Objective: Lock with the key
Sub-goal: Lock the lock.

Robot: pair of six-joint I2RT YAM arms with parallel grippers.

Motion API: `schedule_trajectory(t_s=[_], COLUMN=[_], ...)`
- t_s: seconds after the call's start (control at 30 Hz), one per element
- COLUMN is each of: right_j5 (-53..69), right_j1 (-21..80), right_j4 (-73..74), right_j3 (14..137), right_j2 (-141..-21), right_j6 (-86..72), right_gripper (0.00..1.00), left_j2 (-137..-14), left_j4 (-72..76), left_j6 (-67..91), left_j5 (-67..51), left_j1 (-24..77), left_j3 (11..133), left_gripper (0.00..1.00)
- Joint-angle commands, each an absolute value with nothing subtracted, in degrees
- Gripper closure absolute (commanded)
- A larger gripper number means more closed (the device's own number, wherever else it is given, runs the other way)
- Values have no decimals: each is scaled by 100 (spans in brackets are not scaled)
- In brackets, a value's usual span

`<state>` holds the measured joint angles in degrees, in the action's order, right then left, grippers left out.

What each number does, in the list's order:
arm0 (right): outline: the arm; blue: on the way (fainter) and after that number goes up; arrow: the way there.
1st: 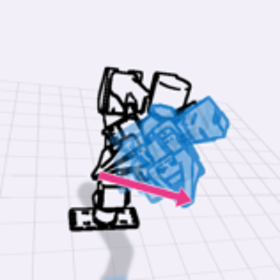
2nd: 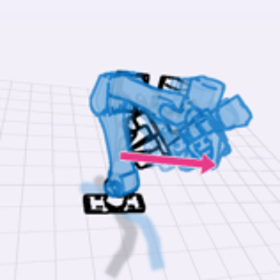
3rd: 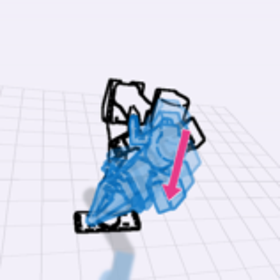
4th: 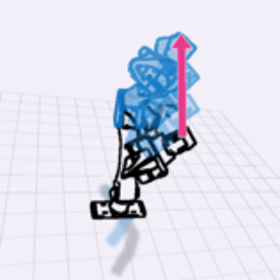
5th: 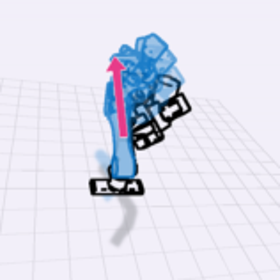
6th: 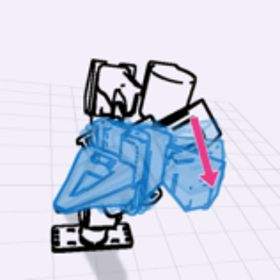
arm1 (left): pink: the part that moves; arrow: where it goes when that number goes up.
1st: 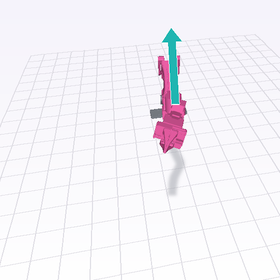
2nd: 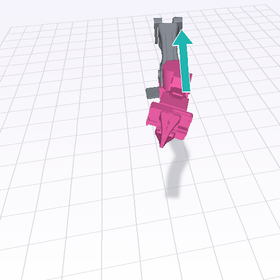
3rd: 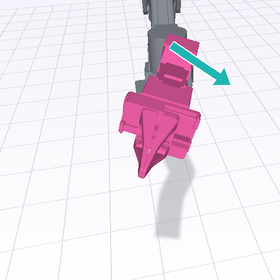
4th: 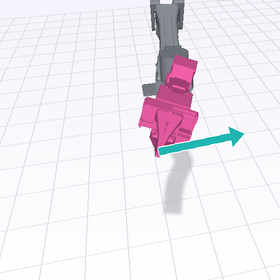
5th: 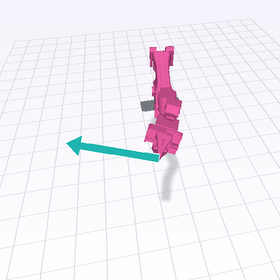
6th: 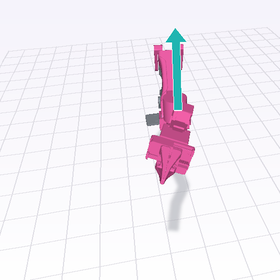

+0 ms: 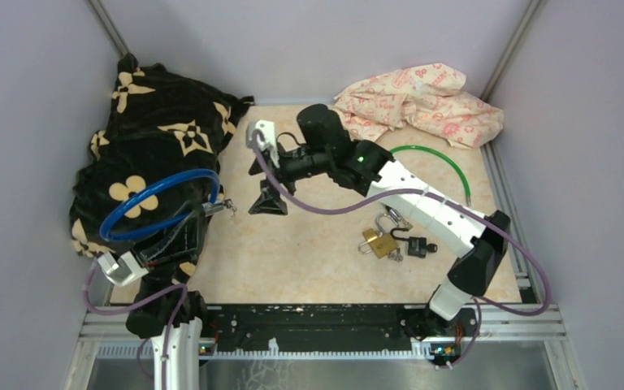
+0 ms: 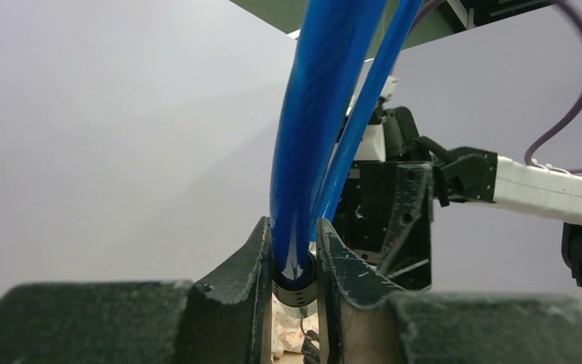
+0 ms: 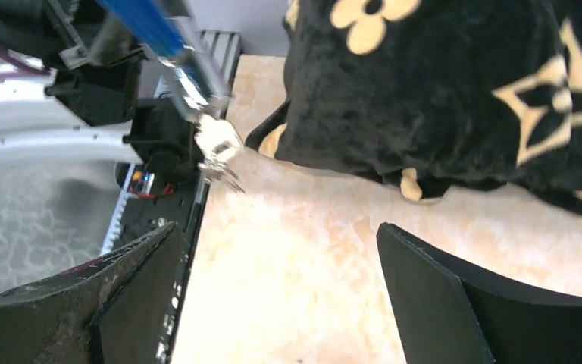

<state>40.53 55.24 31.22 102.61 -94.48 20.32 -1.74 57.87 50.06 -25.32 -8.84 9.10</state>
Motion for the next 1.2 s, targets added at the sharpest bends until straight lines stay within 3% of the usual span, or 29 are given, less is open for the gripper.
schedule_trajectory(t_s=[0.0, 0.23, 0.43, 0.83, 1.07, 1.17], right_j5=[4315, 4421, 4937, 5630, 5772, 5802], right_j1=[5202, 5166, 5235, 5453, 5511, 5512], right_j4=[816, -565, -1326, -1821, -2177, -2256], right_j3=[9459, 8782, 8650, 8739, 8581, 8579], right_j2=[-8816, -8916, -9133, -9573, -9605, -9624], right_j6=[-325, -2391, -2727, -2523, -2561, -2610], right_gripper=[4, 22, 34, 41, 68, 89], left_j2=[-102, -193, -226, -193, -164, -153], left_j4=[6021, 6170, 6144, 6091, 6074, 6060], left_j6=[4982, 4991, 5088, 5124, 5106, 5111], left_j5=[-2464, -2418, -2351, -2343, -2357, -2360], left_j1=[-903, -902, -898, -913, -921, -923], left_j3=[943, 1028, 1061, 1056, 1042, 1037], left_gripper=[100, 100, 100, 100, 100, 100])
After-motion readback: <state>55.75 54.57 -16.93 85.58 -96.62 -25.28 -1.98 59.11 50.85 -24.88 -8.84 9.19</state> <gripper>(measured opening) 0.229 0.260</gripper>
